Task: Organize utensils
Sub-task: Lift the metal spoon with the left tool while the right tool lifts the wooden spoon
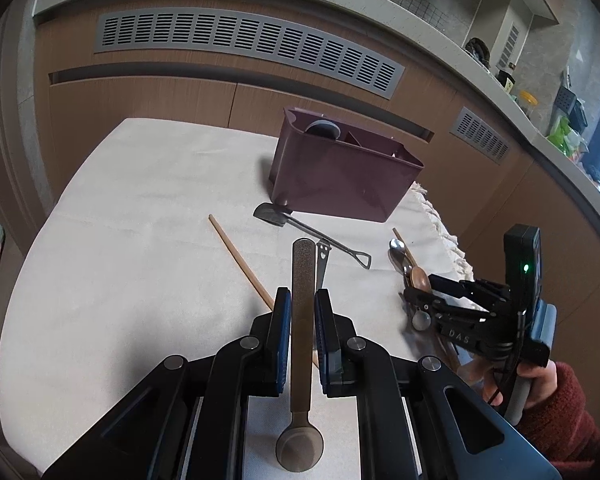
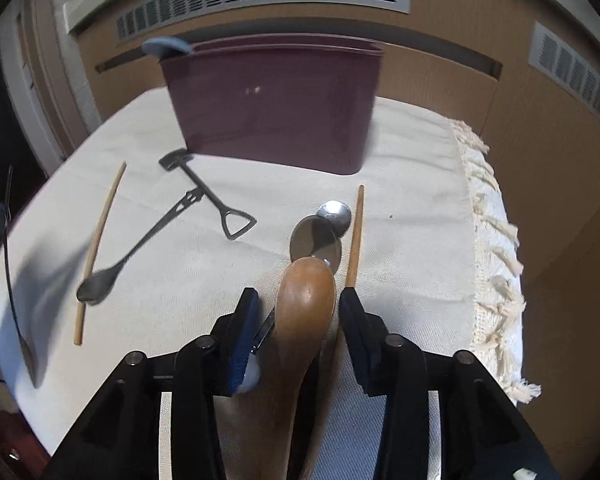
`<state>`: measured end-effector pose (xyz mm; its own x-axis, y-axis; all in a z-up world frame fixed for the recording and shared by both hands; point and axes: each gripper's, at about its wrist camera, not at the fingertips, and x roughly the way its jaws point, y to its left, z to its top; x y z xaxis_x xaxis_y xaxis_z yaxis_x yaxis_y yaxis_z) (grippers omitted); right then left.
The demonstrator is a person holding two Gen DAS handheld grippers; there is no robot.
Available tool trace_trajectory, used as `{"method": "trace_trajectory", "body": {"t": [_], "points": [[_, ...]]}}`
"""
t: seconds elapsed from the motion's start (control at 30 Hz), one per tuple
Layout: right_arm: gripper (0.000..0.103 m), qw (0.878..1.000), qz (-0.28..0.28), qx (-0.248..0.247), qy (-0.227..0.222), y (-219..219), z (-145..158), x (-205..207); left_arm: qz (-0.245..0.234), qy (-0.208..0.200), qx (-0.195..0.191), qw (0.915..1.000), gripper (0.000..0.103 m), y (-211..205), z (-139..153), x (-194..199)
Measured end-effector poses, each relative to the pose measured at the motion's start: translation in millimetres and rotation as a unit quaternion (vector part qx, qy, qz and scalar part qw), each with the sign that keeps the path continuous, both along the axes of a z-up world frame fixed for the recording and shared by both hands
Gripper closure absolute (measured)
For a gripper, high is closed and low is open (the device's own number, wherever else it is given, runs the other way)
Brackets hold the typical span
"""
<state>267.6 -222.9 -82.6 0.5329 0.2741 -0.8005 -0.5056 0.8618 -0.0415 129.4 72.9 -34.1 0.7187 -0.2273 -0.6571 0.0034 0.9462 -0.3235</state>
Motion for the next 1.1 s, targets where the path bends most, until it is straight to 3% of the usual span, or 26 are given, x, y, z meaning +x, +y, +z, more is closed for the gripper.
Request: {"method": "trace_trajectory", "body": {"t": [0.07,0.1,0.13,0.4,0.57,0.8,0.83,0.9,0.93,0.97,1.1], "points": [[0.068,0.999,0.008,-0.048,-0.022,11.4,-2.5,-5.3,-0.001,0.000,0.001,1.0000,0.091,-0.8,-0.4,1.0],[0.075,0.998,0.009,-0.058,-0.029,13.9,-2.7,-7.1,-0.002,-0.001,0.002,1.0000,0.091,-1.4,0.0,1.2],[0.076,0.998,0.011,-0.061,-0.034,15.3,-1.5,-9.3,-0.004,-0.002,0.003,1.0000,0.091,-1.9,0.6,1.5],[0.076,0.998,0.019,0.018,-0.064,2.2,44.8,-18.1,-0.032,-0.029,0.003,0.9991,0.091,-8.9,13.9,12.4],[0.076,0.997,0.013,0.017,-0.070,2.4,55.4,-14.6,-0.049,-0.021,-0.008,0.9986,0.091,-13.0,18.7,28.5],[0.077,0.996,0.008,0.019,-0.090,0.1,73.5,-7.6,-0.064,-0.039,-0.004,0.9972,0.091,-12.0,38.6,48.7],[0.077,0.996,0.006,0.024,-0.089,-1.0,75.1,-4.5,-0.065,-0.040,-0.003,0.9971,0.097,-11.9,40.3,51.3],[0.077,0.996,0.001,0.029,-0.088,-2.4,78.2,0.3,-0.068,-0.042,-0.002,0.9968,0.098,-11.9,44.3,56.9],[0.081,0.996,-0.001,0.033,-0.086,-2.7,80.0,3.5,-0.069,-0.043,0.000,0.9967,0.099,-11.9,46.2,59.0],[0.098,0.996,0.000,0.039,-0.083,-3.5,81.6,6.1,-0.070,-0.044,0.003,0.9965,0.098,-12.3,47.9,61.6],[0.099,0.997,-0.002,0.037,-0.071,-2.4,80.4,17.0,-0.069,-0.042,0.005,0.9968,0.098,-10.3,47.6,70.1]]}}
